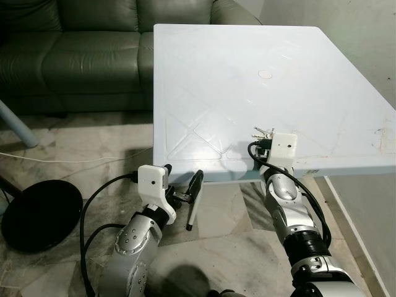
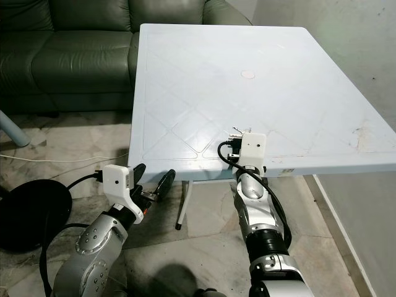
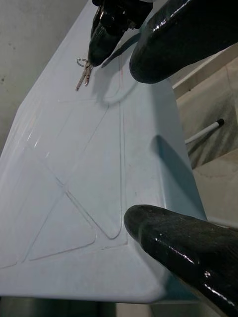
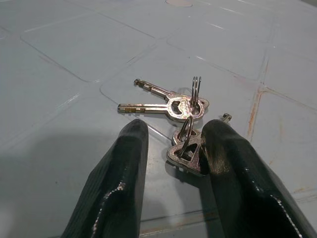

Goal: Hang keys on a hook

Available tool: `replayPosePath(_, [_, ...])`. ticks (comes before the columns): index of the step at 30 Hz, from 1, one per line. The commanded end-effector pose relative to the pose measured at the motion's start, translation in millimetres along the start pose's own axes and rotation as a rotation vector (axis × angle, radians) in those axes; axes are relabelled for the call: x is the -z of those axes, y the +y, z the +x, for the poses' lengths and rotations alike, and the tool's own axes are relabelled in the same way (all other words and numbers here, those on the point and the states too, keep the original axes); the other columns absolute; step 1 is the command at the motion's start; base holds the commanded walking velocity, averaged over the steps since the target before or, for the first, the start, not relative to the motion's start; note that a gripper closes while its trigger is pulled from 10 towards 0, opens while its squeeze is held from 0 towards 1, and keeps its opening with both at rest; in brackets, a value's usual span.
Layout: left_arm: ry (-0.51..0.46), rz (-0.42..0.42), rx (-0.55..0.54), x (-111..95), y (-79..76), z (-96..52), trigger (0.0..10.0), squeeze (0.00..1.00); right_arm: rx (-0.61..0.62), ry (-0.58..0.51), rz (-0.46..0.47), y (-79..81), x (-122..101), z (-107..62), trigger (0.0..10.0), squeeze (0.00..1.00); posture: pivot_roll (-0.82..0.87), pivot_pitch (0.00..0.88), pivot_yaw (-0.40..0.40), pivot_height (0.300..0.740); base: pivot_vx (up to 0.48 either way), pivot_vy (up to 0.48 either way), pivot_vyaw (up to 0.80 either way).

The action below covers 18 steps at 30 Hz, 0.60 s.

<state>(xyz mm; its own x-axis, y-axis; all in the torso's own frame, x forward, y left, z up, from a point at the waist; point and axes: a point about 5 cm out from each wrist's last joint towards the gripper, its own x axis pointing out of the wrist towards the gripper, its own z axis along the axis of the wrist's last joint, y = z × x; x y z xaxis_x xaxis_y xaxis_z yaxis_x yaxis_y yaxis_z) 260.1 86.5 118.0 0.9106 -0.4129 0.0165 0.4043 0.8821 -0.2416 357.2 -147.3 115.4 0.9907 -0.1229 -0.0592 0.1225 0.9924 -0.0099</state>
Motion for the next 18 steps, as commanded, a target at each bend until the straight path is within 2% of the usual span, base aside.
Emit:
replayPosePath(1, [-0.008, 0.001, -0.005, -2.3, -2.8, -1.1, 10.0, 0.0, 0.015, -0.002, -0.012, -3.7, 0.2, 0.8, 10.0, 0.0, 0.06, 0.19, -0.099, 0.732, 0.0, 0.0, 0.0])
replayPosePath(2, [-0.007, 0.001, -0.006, -2.2, -2.7, -1.3, 10.0, 0.0, 0.016, -0.003, -0.013, -4.1, 0.4, 0.7, 10.0, 0.0, 0.06, 0.19, -0.099, 0.732, 0.0, 0.0, 0.0])
replayPosePath(3, [-0.007, 0.001, -0.008, -1.8, -2.8, -1.7, 10.0, 0.0, 0.017, -0.003, -0.013, -4.9, 1.1, 0.5, 8.6, 0.0, 0.06, 0.189, -0.101, 0.732, 0.0, 0.0, 0.0])
replayPosePath(5, [-0.006, 0.001, -0.008, -1.7, -2.8, -2.0, 10.0, 0.0, 0.018, -0.002, -0.012, -5.2, 1.6, 0.4, 8.5, 0.0, 0.06, 0.189, -0.101, 0.732, 0.0, 0.0, 0.0])
replayPosePath(6, [-0.006, -0.001, -0.008, -1.6, -3.0, -2.1, 10.0, 0.0, 0.019, -0.003, -0.013, -5.5, 1.8, 0.3, 6.2, 0.0, 0.06, 0.187, -0.102, 0.732, 0.0, 0.0, 0.0])
replayPosePath(8, [-0.007, -0.001, -0.008, -1.6, -3.0, -2.1, 10.0, 0.0, 0.018, -0.003, -0.014, -5.6, 1.8, 0.4, 6.2, 0.0, 0.06, 0.184, -0.103, 0.732, 0.0, 0.0, 0.0])
replayPosePath(9, [-0.007, -0.001, -0.01, -1.6, -2.9, -2.1, 10.0, 0.0, 0.017, -0.003, -0.016, -5.6, 2.0, 0.2, 7.0, 0.0, 0.06, 0.185, -0.103, 0.732, 0.0, 0.0, 0.0])
replayPosePath(11, [-0.007, 0.0, -0.009, -1.7, -3.0, -2.0, 10.0, 0.0, 0.014, 0.003, -0.022, -5.8, 2.4, 0.3, 7.4, 0.0, 0.06, 0.185, -0.103, 0.732, 0.0, 0.0, 0.0])
replayPosePath(12, [-0.008, 0.0, -0.008, -2.2, -3.2, -1.6, 10.0, 0.0, 0.01, 0.004, -0.022, -5.9, 2.4, 0.4, 10.0, 0.0, 0.06, 0.185, -0.103, 0.732, 0.0, 0.0, 0.0])
replayPosePath(14, [-0.009, 0.0, -0.008, -2.4, -3.5, -1.4, 10.0, 0.0, 0.009, 0.0, -0.026, -6.3, 2.1, 0.4, 8.5, 0.0, 0.06, 0.185, -0.103, 0.732, 0.0, 0.0, 0.0])
replayPosePath(15, [-0.009, 0.0, -0.009, -2.0, -3.4, -1.2, 10.0, 0.0, 0.013, -0.001, -0.028, -7.2, 2.2, 0.4, 5.8, 0.0, 0.06, 0.177, -0.105, 0.732, 0.0, 0.0, 0.0])
replayPosePath(16, [-0.008, 0.0, -0.009, -1.7, -3.6, -1.1, 10.0, 0.0, 0.019, -0.007, -0.031, -8.3, 2.0, 0.3, 3.9, 0.0, 0.06, 0.177, -0.105, 0.732, 0.0, 0.0, 0.0])
replayPosePath(17, [-0.008, 0.0, -0.009, -1.6, -3.9, -0.9, 10.0, 0.0, 0.022, -0.008, -0.032, -9.3, 2.0, 0.3, 0.2, 0.0, 0.06, 0.177, -0.105, 0.732, 0.0, 0.0, 0.0])
replayPosePath(18, [-0.008, 0.0, -0.007, -1.4, -4.4, -0.8, 10.0, 0.0, 0.025, -0.009, -0.03, -10.0, 2.1, 0.2, 1.6, 0.0, 0.06, 0.174, -0.104, 0.732, 0.0, 0.0, 0.0])
